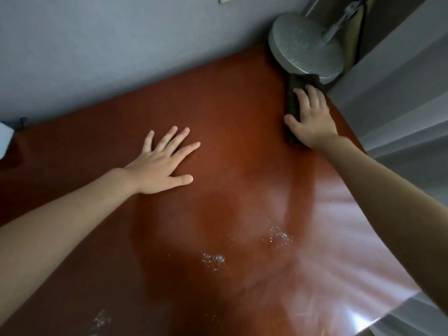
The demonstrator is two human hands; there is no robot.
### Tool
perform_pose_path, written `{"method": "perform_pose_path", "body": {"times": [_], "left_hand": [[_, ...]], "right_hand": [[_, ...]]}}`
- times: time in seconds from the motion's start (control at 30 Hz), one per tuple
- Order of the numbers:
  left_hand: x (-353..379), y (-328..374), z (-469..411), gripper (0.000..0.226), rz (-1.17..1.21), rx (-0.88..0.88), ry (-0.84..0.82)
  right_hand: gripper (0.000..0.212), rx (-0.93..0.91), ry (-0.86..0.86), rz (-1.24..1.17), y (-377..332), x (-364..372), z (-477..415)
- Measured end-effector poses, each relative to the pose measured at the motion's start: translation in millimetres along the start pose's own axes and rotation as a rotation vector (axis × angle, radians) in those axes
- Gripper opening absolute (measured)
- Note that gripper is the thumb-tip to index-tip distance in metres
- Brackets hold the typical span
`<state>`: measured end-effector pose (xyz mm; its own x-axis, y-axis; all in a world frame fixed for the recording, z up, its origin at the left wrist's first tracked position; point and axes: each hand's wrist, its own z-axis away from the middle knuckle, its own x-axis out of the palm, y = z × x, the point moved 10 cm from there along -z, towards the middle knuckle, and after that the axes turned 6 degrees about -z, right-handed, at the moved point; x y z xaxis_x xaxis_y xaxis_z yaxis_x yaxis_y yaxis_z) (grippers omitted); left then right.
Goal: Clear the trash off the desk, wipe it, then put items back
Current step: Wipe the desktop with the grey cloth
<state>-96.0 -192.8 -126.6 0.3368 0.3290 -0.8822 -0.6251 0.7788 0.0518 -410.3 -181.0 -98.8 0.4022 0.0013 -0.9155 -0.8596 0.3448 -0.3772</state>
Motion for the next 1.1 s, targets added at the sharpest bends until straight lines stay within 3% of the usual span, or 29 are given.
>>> {"method": "perform_pose_path", "body": {"times": [0.1, 0.23, 0.3, 0.4, 0.5, 0.6, 0.67, 0.77, 0.9, 1.1], "left_hand": [[-1.9, 3.2, 0.0, 0.081, -0.021, 0.008, 0.03], [-6.3, 2.7, 5.0, 0.076, -0.083, 0.069, 0.106], [-14.4, 8.0, 10.9, 0.07, -0.156, 0.196, 0.204], [-9.7, 9.8, 16.4, 0.067, -0.258, 0.362, 0.244], [-14.2, -5.5, 10.7, 0.069, -0.276, 0.38, 0.268], [-19.4, -22.6, 0.4, 0.068, -0.234, 0.325, 0.258], [-14.6, -22.1, -3.9, 0.069, -0.243, 0.341, 0.254], [-10.5, -22.6, -6.6, 0.064, -0.237, 0.359, 0.259], [-9.3, -24.4, -9.2, 0.063, -0.238, 0.35, 0.238], [-9.6, -24.8, -8.9, 0.064, -0.236, 0.347, 0.216]], "right_hand": [[0.066, -0.05, -0.027, 0.029, -13.0, 6.9, 8.9], [0.061, -0.577, -0.352, 0.146, -47.8, 35.6, 83.8], [0.06, -0.696, -0.404, 0.227, -51.4, 42.3, 104.2], [0.061, -0.687, -0.32, 0.343, -42.4, 30.1, 81.6], [0.062, -0.665, -0.258, 0.452, -21.6, 8.6, 33.9], [0.065, -0.461, -0.273, 0.322, -3.1, 0.7, -16.6], [0.07, -0.431, -0.264, 0.184, -16.4, 8.1, -23.1], [0.071, -0.673, -0.253, 0.192, -56.7, 30.4, 10.5], [0.054, -1.006, -0.387, 0.199, -83.1, 47.4, 39.6], [0.061, -0.864, -0.332, 0.155, -119.4, 39.9, -80.0]]}}
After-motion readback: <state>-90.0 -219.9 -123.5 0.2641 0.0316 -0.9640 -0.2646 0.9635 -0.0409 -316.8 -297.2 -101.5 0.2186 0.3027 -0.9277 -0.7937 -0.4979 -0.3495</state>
